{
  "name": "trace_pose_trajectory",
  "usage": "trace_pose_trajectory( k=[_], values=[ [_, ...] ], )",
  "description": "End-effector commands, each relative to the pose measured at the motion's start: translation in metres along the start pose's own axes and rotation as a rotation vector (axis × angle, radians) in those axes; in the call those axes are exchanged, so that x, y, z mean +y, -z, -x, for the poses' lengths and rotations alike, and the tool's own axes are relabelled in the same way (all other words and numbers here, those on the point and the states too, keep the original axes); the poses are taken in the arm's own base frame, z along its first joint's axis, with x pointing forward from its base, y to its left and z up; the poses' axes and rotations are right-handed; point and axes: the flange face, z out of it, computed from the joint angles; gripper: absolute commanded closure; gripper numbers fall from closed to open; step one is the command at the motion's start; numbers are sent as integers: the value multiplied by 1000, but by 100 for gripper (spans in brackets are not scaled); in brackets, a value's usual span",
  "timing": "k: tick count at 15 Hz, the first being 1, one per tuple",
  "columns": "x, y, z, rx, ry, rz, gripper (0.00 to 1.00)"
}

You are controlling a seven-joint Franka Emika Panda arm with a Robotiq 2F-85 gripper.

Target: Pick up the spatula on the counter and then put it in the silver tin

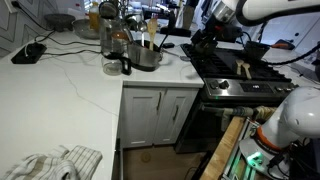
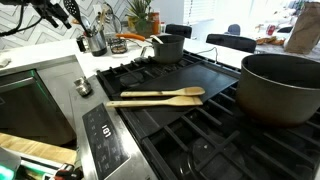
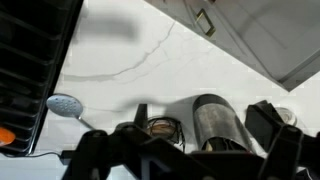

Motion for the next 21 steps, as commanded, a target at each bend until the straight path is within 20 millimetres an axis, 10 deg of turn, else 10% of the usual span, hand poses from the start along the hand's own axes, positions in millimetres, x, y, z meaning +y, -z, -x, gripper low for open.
trace_pose_trajectory(
  k=[1,9,21],
  values=[
    [34,10,1,72,61,9,0],
    [109,-14,-51,58,118,-16,0],
    [158,-94,-163,-25,9,108,0]
  ],
)
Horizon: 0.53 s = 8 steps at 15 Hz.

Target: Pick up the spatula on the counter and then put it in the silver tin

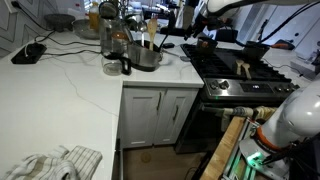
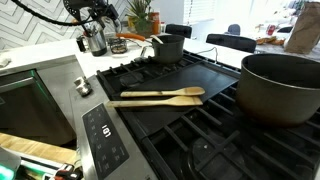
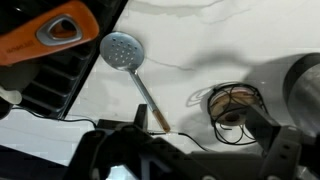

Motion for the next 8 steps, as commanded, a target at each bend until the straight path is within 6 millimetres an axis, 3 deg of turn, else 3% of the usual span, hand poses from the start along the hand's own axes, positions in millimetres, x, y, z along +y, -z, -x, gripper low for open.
trace_pose_trajectory(
  k=[1,3,8],
  values=[
    [7,-5,-8,-2,-18,10,0],
    [17,-15,-20,-2,-40,24,0],
    [18,-21,-29,-34,-47,17,0]
  ],
)
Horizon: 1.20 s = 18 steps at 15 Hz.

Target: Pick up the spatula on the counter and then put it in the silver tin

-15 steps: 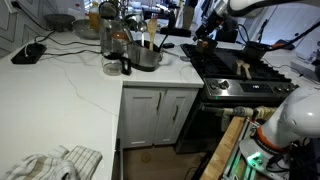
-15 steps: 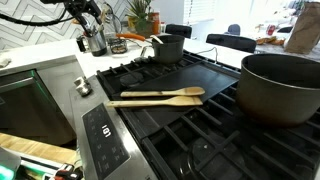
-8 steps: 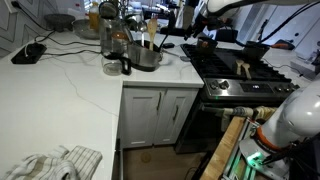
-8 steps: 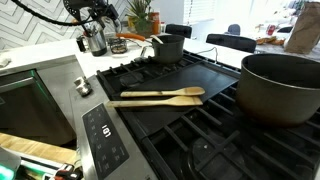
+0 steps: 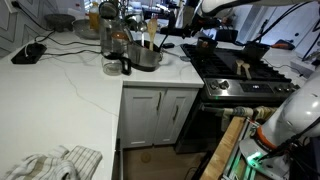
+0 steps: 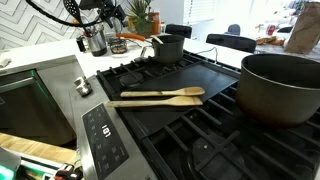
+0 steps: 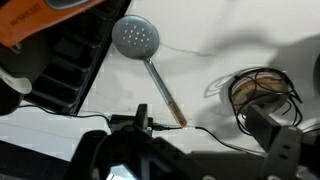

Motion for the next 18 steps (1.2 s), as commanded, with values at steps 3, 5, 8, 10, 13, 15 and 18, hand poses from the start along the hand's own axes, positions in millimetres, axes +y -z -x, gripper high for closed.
trace_pose_trajectory(
  k=[3,5,8,10,13,15,18],
  values=[
    [6,-36,-29,-92,-59,-16,0],
    [9,-56,-43,-128,-70,0,0],
    [18,-89,-65,-177,-76,5,0],
    [21,-107,-70,-250,-65,-28,0],
    [32,-136,-76,-347,-101,-9,0],
    [40,-150,-81,-382,-113,-1,0],
    [49,-168,-85,-402,-107,-12,0]
  ],
)
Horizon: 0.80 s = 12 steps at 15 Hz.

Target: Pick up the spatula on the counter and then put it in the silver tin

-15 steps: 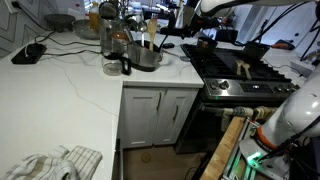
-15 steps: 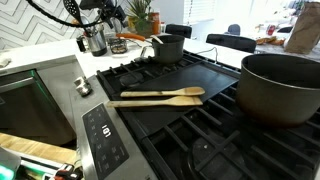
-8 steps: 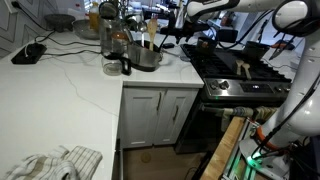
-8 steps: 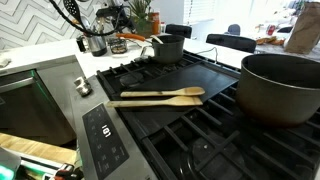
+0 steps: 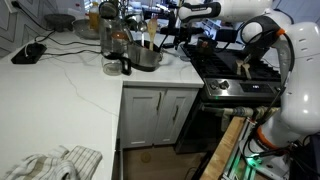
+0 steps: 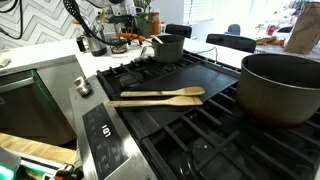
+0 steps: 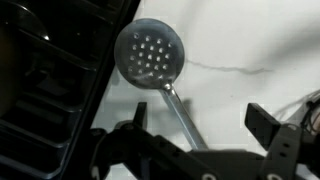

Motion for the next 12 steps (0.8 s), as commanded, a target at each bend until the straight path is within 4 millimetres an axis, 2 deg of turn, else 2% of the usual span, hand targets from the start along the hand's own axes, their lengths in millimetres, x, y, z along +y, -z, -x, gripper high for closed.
trace_pose_trajectory(
  k=[1,7,12],
  values=[
    [13,-19,-19,-35,-9,-30,0],
    [21,-45,-35,-18,-4,-55,0],
    [17,-58,-44,22,15,-104,0]
  ],
)
